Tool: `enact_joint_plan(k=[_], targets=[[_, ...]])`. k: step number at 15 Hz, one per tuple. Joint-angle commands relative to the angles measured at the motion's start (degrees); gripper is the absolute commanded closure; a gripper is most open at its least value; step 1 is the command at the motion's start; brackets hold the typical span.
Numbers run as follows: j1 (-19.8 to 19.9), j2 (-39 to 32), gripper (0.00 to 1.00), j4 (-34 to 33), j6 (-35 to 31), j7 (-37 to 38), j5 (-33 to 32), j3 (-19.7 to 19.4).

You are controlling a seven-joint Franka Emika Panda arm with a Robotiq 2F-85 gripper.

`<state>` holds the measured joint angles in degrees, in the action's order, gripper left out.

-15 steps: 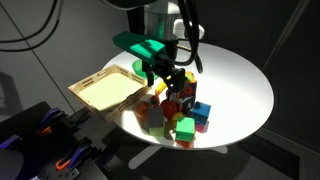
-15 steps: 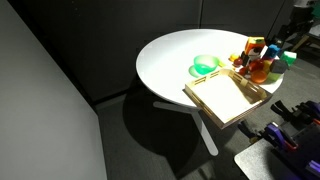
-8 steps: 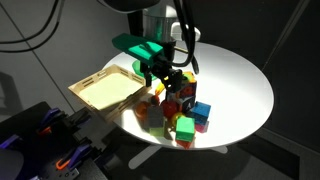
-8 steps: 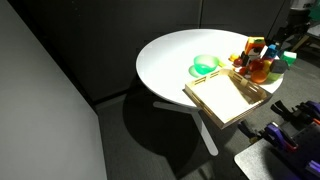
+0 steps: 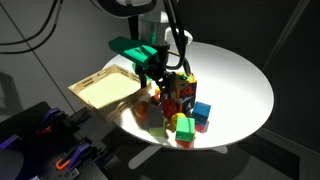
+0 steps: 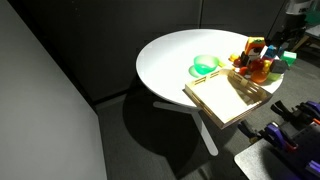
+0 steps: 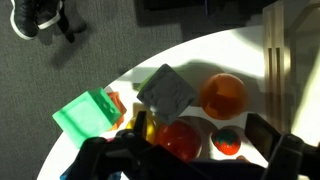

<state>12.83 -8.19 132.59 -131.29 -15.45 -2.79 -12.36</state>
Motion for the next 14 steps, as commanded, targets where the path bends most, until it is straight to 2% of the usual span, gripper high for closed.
enact_joint_plan(k=[1, 10, 14], targets=[[0.3, -0.4, 0.00, 1.1, -0.8, 0.8, -1.3, 0.0], [1.4, -1.0, 0.00, 1.4, 0.9, -3.4, 1.8, 0.4], [2.5, -1.7, 0.00, 0.3, 3.4, -8.5, 5.8, 0.6]])
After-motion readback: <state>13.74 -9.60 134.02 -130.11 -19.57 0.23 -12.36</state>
